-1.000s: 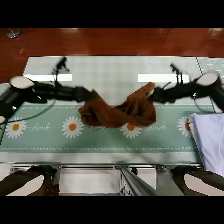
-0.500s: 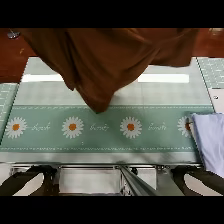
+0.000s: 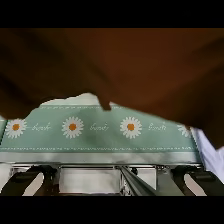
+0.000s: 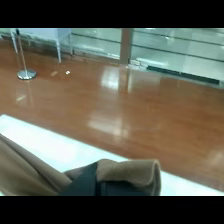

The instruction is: Fold the shirts.

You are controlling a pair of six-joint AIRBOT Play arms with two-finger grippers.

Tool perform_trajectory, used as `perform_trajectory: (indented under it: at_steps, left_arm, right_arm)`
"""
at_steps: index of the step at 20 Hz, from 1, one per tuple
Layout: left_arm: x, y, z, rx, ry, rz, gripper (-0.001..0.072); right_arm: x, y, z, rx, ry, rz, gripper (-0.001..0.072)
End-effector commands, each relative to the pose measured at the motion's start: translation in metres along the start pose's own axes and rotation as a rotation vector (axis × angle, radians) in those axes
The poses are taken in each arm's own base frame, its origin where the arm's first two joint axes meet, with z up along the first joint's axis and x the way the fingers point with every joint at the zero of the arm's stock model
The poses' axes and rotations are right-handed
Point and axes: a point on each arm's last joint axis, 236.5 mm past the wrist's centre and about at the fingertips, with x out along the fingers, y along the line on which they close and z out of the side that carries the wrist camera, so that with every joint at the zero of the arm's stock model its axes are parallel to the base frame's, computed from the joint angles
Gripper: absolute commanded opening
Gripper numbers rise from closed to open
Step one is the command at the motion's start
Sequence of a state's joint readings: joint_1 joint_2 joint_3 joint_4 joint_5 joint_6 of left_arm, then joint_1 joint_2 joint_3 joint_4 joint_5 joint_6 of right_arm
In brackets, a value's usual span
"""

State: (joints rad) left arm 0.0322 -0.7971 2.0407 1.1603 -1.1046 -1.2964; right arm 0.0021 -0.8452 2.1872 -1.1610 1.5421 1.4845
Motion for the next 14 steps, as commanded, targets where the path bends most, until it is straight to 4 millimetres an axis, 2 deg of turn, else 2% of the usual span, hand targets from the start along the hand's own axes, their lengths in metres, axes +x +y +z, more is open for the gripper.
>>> perform_trajectory:
  at_steps: [1,3,4,6,8,9,12,14]
  left_arm:
    - [-0.038,0.008,0.02,0.031,-0.054,0.09,0.0021]
    - [-0.032,0.009,0.009,0.001,-0.02,0.085,0.002]
    - [-0.022,0.011,-0.004,-0.031,0.018,0.081,0.002]
    - [0.008,0.012,-0.046,-0.103,0.13,0.048,0.002]
    - [0.045,0.014,-0.105,-0.172,0.27,0.011,0.0021]
    - [0.065,0.016,-0.141,-0.211,0.352,-0.004,0.0021]
    - [0.115,0.026,-0.242,-0.304,0.566,-0.013,0.0021]
    - [0.143,0.034,-0.293,-0.354,0.654,-0.004,0.0021]
  right_arm:
    - [-0.021,0.005,-0.022,0.017,0.069,-0.019,0.0028]
    - [-0.012,0.002,-0.036,0.039,0.114,-0.015,0.0028]
    - [-0.002,0.001,-0.049,0.063,0.16,-0.001,0.0028]
    - [0.027,0.004,-0.087,0.122,0.289,0.064,0.0028]
    - [0.06,0.007,-0.129,0.181,0.411,0.135,0.0028]
    - [0.077,0.002,-0.151,0.213,0.461,0.142,0.0028]
    - [0.132,-0.027,-0.229,0.329,0.59,0.082,0.0028]
    - [0.171,-0.049,-0.278,0.388,0.647,0.036,0.0028]
